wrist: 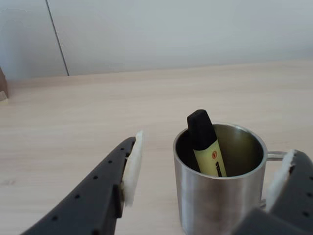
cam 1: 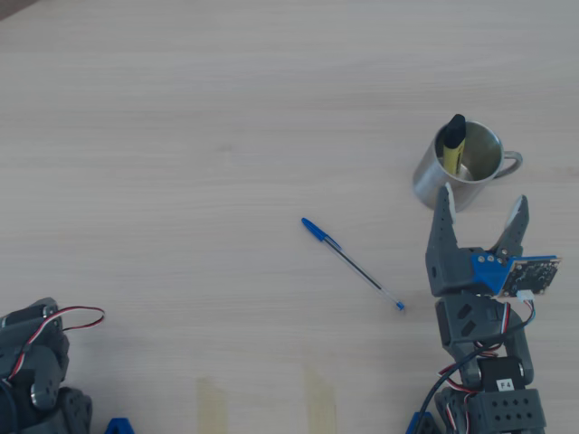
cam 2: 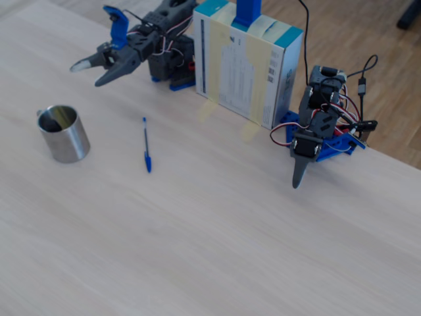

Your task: Grab the yellow pen and put it in the silver cup.

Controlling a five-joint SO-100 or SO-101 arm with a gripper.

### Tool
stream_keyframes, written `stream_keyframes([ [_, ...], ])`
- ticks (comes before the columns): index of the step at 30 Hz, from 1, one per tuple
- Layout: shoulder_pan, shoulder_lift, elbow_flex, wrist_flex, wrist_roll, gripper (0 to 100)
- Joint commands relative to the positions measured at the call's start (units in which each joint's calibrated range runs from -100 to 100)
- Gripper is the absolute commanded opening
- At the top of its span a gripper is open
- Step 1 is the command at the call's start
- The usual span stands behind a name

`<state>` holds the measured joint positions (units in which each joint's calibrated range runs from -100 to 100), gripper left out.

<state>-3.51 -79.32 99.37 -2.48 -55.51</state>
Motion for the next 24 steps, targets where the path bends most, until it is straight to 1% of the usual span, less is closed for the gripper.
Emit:
stream_keyframes([
  [1, -0.07, -2.89, 0.63, 6.13, -0.2, 40],
  [17, 0.81, -17.35, 0.54, 39.93, -0.2, 41],
  [20, 0.81, -17.77, 0.45, 46.62, -0.25, 40],
  [24, 0.89, -17.77, 0.45, 52.54, -0.25, 40],
])
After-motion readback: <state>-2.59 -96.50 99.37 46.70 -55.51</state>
